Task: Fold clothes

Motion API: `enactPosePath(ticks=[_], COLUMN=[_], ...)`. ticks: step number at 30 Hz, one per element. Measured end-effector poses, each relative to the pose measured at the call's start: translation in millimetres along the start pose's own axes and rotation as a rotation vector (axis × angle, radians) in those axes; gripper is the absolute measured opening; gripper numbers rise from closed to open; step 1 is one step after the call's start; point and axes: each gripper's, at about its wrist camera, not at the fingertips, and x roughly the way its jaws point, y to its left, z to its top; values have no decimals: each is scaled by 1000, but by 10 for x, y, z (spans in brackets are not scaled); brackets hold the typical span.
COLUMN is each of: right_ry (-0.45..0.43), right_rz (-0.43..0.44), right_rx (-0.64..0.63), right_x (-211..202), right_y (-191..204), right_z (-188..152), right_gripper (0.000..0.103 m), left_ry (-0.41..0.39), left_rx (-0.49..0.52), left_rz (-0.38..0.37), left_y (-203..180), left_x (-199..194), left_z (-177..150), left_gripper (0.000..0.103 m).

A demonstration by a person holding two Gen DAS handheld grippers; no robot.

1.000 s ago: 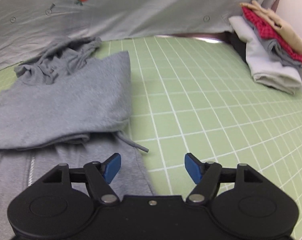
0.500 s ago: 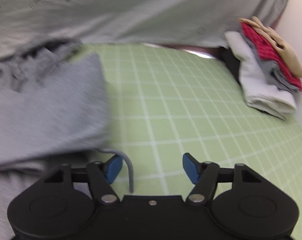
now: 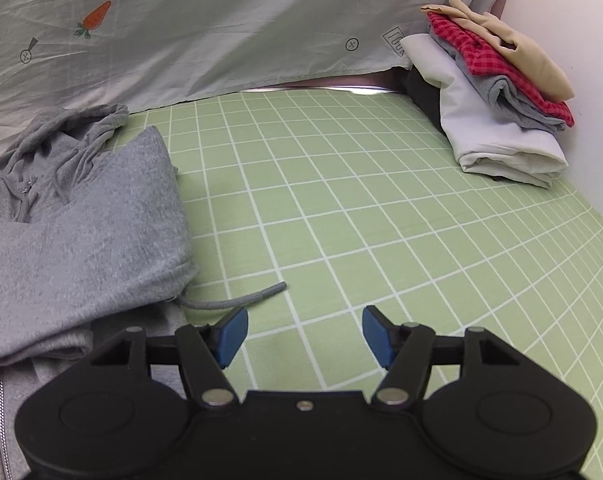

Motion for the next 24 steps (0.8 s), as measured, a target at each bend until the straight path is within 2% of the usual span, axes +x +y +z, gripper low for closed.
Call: enactPosePath(ticks=[4, 9, 10, 11, 12, 13, 14, 15, 17, 20, 24], right_ry=[-2, 0, 1, 2, 3, 4, 4, 5, -1, -11, -40], right_rz=[-1, -8, -9, -11, -13, -15, -21, -28, -31, -29, 54], right_rx=[32, 63, 70, 74, 78, 81, 84, 84, 83, 85, 110], right_x=[-28, -26, -25, -23, -18, -13, -11, -11, -18, -34, -73], right_y=[-44, -115, -129, -145, -161, -176, -186, -196, -207, -196, -64], right_z=[-9, -24, -27, -26, -23, -19, -13, -5, 18, 95, 291], right_gripper=[64, 64, 64, 64, 64, 64, 64, 64, 64, 64, 72], left_ry=[-36, -74, -69, -63, -55, -40, -28, -36, -47, -17, 24], left_rx=[26, 88, 115, 141, 161, 178, 193, 188, 165, 90, 29], left_rz=[-68, -218, -248, -275, -267, -226, -186, -144, -73, -12, 80], left_y=[-205, -653, -753, -852, -933, -987, -1034, -1012, -918, -667, -400], left_x=[-88, -195, -192, -187, -164, -128, -95, -87, -85, -47, 43], left_z=[204, 418, 393, 367, 324, 290, 257, 230, 193, 206, 167], left_gripper=[5, 5, 6, 13, 26, 38, 66, 86, 90, 94, 98])
